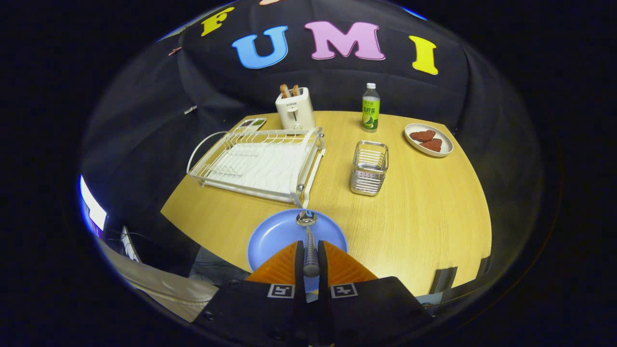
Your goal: Take the plate from the dish rack, then take the spoon from the basket and place it into the plate.
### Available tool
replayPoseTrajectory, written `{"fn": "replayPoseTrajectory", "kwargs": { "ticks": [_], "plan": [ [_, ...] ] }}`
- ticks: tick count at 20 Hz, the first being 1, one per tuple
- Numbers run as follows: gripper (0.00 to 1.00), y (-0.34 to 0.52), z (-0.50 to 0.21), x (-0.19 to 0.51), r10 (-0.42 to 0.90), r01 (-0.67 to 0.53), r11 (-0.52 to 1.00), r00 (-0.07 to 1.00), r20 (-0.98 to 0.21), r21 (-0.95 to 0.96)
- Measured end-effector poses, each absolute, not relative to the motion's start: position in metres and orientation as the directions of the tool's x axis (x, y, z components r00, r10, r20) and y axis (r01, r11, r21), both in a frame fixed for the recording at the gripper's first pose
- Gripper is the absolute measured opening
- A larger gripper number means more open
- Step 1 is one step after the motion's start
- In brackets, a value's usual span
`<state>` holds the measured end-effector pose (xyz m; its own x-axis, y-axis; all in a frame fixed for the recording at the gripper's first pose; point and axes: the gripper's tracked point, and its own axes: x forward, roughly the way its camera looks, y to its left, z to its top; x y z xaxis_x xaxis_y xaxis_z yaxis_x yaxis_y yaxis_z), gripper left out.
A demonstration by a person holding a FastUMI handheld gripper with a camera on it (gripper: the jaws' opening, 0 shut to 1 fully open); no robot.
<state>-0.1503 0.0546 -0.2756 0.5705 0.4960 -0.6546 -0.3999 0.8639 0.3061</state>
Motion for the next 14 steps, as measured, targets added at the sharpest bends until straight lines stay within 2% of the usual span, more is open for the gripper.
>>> {"fn": "replayPoseTrajectory", "kwargs": {
  "ticks": [10,14],
  "plan": [
    [0.12,0.099,-0.319,-0.154,0.563,-0.488,0.812,0.509,-0.651,0.321],
    [0.14,0.094,-0.342,-0.164,0.555,-0.49,0.81,0.459,-0.694,0.324]
  ]
}}
